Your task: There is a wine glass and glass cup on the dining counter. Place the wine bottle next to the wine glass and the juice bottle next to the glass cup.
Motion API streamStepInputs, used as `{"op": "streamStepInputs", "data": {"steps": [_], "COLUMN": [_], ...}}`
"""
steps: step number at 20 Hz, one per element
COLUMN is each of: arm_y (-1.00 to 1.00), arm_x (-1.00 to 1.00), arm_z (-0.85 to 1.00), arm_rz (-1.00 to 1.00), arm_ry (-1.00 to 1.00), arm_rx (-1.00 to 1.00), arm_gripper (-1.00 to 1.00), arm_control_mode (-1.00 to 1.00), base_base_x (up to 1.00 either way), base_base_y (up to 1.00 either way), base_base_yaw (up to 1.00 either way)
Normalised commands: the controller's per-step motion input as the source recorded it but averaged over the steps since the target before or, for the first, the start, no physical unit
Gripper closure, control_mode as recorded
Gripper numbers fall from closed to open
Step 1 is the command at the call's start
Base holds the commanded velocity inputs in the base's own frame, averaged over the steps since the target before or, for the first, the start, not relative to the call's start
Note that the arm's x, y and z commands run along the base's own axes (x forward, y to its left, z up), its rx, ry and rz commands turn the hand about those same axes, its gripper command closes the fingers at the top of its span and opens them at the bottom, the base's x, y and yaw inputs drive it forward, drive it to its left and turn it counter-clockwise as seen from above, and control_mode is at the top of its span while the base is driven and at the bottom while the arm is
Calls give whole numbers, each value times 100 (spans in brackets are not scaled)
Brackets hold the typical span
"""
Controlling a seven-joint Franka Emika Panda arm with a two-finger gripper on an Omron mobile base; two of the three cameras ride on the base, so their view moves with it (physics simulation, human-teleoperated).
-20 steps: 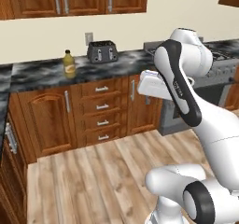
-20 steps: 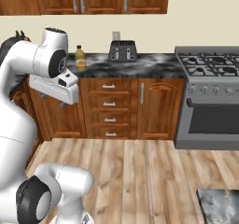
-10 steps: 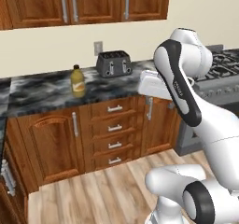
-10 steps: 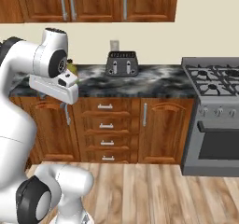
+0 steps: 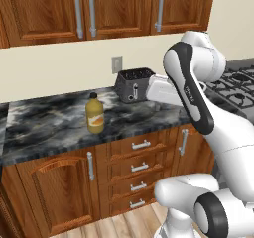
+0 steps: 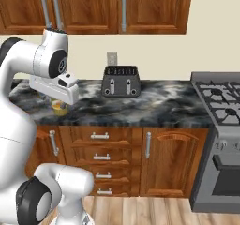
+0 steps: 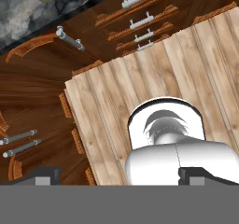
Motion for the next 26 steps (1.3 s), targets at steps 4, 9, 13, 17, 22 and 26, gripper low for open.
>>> {"op": "streamStepInputs", "data": {"steps": [4,9,13,17,22,26], "arm_y": [0,0,0,0,0,0], "arm_x": [0,0,0,0,0,0], "arm_z": [0,0,0,0,0,0], "arm_rz": [0,0,0,0,0,0], "arm_ry": [0,0,0,0,0,0], "arm_rx": [0,0,0,0,0,0], "arm_gripper": [-100,-100,-100,-100,-100,-100], "arm_control_mode": [100,100,100,100,100,100], "base_base_x": [100,72,42,58,22,0], "base_base_y": [0,0,6,6,14,19], "base_base_yaw": [0,0,0,-3,0,1]}}
